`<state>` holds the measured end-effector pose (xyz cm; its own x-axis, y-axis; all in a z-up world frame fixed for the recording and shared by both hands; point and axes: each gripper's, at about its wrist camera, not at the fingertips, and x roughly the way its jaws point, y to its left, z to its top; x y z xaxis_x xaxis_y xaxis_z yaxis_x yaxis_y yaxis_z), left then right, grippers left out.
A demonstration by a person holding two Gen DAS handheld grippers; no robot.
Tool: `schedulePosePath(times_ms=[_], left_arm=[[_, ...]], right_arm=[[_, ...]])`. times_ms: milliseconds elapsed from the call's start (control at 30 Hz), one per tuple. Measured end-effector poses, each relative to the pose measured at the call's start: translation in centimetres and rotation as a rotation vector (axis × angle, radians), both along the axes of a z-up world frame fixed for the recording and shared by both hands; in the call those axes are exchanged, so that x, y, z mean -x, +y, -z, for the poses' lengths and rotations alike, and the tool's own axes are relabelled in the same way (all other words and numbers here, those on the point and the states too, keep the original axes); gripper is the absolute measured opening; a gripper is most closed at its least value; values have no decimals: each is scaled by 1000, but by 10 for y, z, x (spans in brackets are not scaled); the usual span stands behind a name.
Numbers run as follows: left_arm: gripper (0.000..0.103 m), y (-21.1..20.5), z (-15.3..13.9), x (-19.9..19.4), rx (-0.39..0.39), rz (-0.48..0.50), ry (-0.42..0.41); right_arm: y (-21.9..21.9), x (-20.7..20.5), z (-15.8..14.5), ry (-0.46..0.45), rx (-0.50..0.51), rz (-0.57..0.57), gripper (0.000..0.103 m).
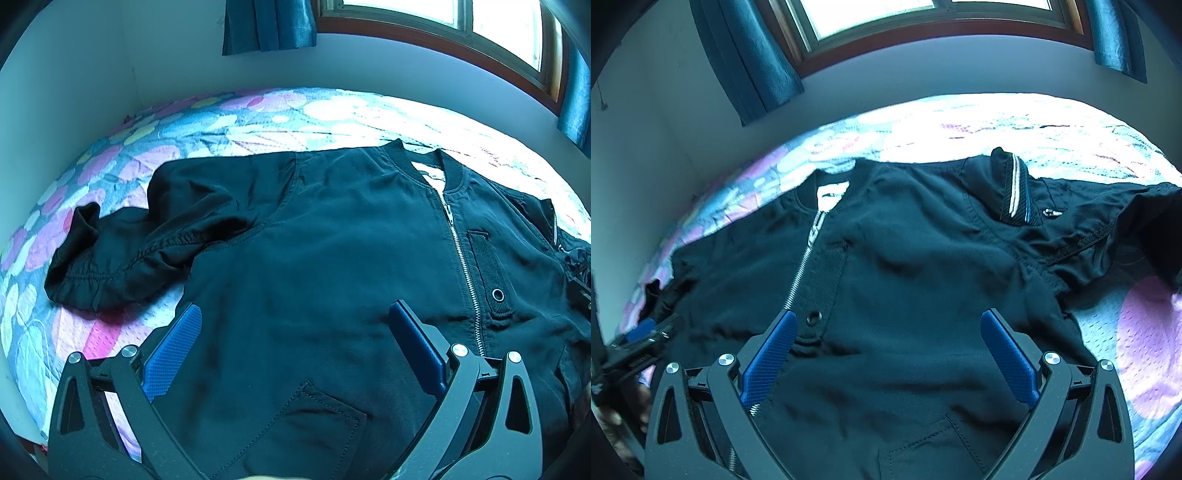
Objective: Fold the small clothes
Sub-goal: 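Grasp the black jacket's sleeve cuff with the right gripper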
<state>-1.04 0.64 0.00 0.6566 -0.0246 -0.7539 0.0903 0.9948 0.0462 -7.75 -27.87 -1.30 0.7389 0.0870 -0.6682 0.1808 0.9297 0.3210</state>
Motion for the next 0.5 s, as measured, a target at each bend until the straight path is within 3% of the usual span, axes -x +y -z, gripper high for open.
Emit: schedulePosePath(times_ms=[133,200,300,433,500], left_arm=[[101,8,1,-3,63,-12,30],[101,11,2,-4,73,-20,33],[101,14,2,-5,78,-29,31],[101,13,3,-6,58,-23,17],[101,11,6,-7,54,-15,28]], right_arm=[[-32,19,-23,-93,-25,34,99],[-67,35,-38,-134,11,101,99],[-140,74,-45,-217,-36,260,98],[-237,110,-26,-174,-115,454,97],[-279,115,-3,-90,-192,497,91]])
